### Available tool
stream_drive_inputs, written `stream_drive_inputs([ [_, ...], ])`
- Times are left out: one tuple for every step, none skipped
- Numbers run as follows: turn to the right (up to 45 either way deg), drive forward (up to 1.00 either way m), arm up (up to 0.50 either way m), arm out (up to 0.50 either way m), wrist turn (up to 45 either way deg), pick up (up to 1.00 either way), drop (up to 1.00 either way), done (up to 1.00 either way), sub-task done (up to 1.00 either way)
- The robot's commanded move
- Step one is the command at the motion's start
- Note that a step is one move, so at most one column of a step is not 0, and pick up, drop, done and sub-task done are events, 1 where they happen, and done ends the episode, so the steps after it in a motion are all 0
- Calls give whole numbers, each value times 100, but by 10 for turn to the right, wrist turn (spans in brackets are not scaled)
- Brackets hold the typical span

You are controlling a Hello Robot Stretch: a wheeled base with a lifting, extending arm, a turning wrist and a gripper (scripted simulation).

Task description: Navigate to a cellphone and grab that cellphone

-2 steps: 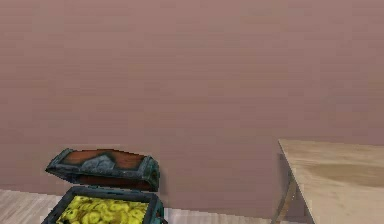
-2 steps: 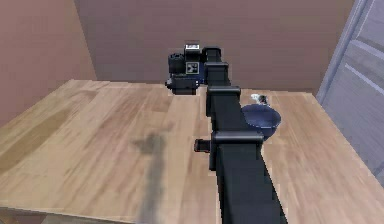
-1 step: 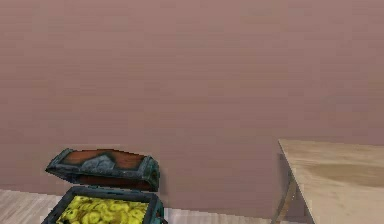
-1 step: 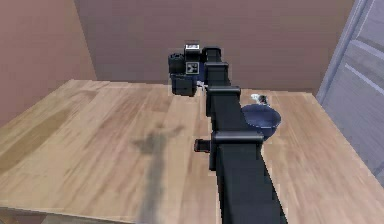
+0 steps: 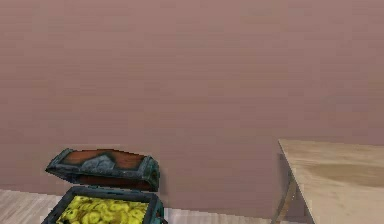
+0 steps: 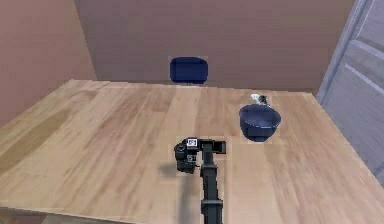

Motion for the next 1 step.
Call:
stream_drive_inputs([
  [0,0,0,0,0,100,0,0,0],
])
